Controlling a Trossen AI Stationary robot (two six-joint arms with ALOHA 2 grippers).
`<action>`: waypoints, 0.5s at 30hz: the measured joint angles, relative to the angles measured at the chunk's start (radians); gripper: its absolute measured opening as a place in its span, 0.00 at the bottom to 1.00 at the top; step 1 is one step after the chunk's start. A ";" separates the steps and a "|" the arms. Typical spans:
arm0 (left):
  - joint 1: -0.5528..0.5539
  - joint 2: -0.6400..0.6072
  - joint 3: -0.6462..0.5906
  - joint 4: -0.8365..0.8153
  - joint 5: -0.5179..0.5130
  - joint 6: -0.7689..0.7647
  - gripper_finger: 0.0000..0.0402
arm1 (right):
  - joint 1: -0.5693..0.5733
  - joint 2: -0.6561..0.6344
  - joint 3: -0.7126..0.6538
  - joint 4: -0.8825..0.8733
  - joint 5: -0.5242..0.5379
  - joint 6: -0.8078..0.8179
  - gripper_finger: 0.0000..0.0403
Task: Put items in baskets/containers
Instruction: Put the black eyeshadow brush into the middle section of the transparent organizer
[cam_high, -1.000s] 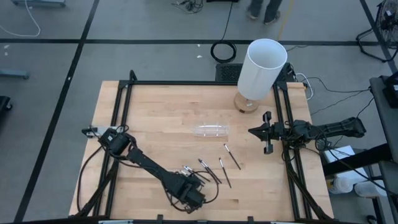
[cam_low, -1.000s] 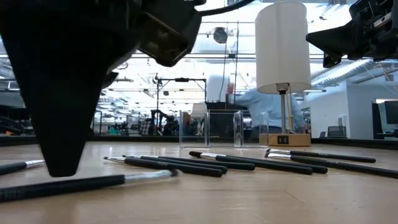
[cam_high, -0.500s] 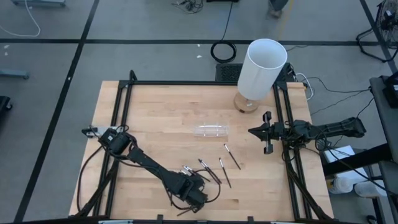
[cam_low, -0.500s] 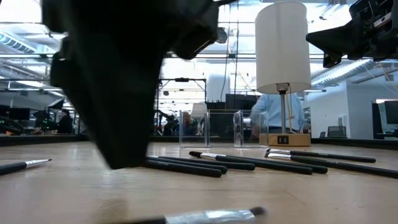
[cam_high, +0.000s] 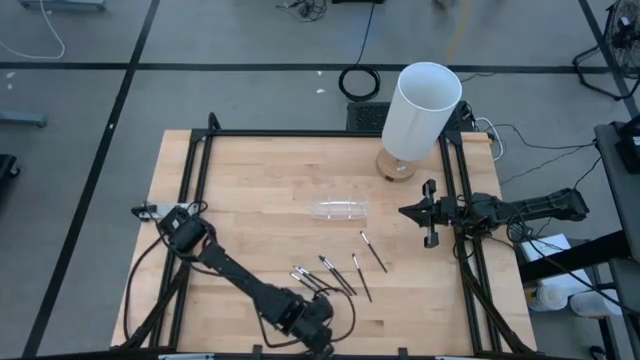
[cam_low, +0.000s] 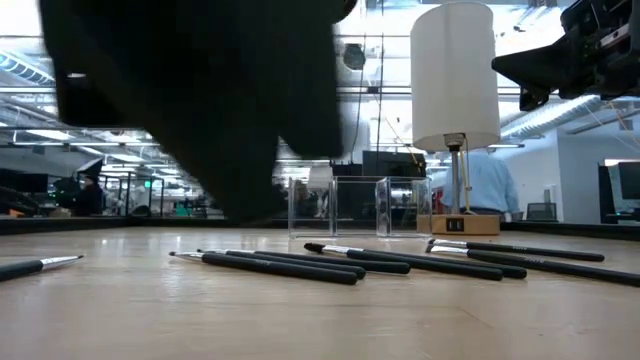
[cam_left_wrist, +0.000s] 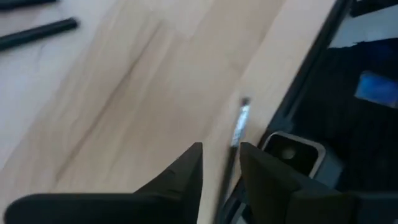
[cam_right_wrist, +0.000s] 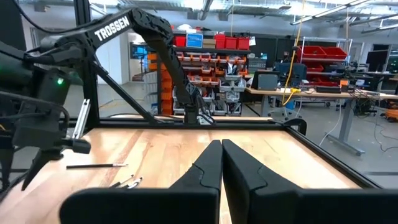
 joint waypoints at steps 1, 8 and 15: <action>-0.004 0.000 0.000 -0.012 0.011 -0.007 0.25 | 0.000 0.000 0.000 0.001 0.000 0.000 0.00; -0.060 0.000 0.036 0.002 0.030 -0.044 0.15 | 0.000 0.013 0.000 0.001 0.000 0.000 0.00; -0.106 -0.002 0.072 0.049 0.056 -0.120 0.01 | 0.000 0.031 0.000 0.002 0.005 0.000 0.00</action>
